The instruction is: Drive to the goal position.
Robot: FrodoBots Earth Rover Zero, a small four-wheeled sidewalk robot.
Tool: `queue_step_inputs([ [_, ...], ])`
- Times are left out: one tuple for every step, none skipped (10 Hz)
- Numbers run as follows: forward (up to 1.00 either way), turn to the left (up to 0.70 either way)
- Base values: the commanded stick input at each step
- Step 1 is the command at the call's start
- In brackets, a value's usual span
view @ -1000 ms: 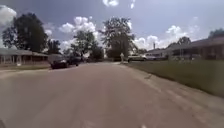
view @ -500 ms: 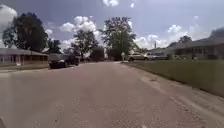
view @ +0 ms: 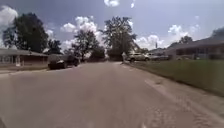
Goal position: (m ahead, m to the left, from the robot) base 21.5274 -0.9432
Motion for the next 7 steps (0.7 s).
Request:
queue_step_inputs([
  [0.70,0.00],
  [0.70,0.00],
  [0.70,0.00],
  [0.70,0.00],
  [0.70,0.00],
  [0.70,0.00],
  [0.70,0.00],
])
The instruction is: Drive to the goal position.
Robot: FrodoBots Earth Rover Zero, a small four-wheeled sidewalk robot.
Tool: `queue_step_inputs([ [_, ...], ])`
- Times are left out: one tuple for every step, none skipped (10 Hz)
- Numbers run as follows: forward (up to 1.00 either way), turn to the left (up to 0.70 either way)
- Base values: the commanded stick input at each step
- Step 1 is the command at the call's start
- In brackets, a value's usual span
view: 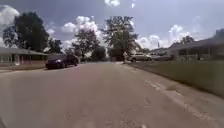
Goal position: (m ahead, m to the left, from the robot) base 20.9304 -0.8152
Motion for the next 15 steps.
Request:
queue_step_inputs([
  [0.70,0.00],
  [0.70,0.00],
  [0.70,0.00],
  [0.70,0.00],
  [0.70,0.00],
  [0.70,0.00],
  [0.70,0.00],
  [0.70,0.00],
  [0.70,0.00],
  [0.70,0.00],
  [0.70,0.00],
  [0.70,0.00],
  [0.70,0.00],
  [0.70,0.00],
  [0.70,0.00],
])
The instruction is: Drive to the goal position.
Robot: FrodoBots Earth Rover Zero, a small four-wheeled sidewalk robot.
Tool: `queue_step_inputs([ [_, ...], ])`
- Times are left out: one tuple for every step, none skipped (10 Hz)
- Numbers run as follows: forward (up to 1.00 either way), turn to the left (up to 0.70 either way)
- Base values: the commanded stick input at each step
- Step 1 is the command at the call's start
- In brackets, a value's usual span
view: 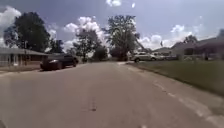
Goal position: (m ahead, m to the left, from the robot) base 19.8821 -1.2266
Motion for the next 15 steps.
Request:
queue_step_inputs([
  [0.70,0.00],
  [0.70,0.00],
  [0.70,0.00],
  [0.70,0.00],
  [0.70,0.00],
  [0.70,0.00],
  [0.70,0.00],
  [0.70,0.00],
  [0.70,0.00],
  [0.70,0.00],
  [0.70,0.00],
  [0.70,0.00],
  [0.70,0.00],
  [0.70,0.00],
  [0.70,0.00],
])
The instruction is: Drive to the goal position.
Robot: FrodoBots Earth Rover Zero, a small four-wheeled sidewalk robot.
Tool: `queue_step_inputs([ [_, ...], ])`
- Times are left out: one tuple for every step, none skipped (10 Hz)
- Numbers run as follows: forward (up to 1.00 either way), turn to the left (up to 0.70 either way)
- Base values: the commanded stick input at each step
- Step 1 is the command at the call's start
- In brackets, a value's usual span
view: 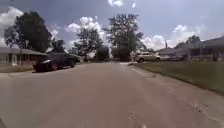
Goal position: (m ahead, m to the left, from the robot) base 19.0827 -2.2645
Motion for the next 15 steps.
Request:
queue_step_inputs([
  [0.70,0.00],
  [0.70,0.00],
  [0.70,0.00],
  [0.70,0.00],
  [0.70,0.00],
  [0.70,0.00],
  [0.70,0.00],
  [0.70,0.00],
  [0.70,0.00],
  [0.70,0.00],
  [0.70,0.00],
  [0.70,0.00],
  [0.70,0.00],
  [0.70,0.00],
  [0.70,0.00],
])
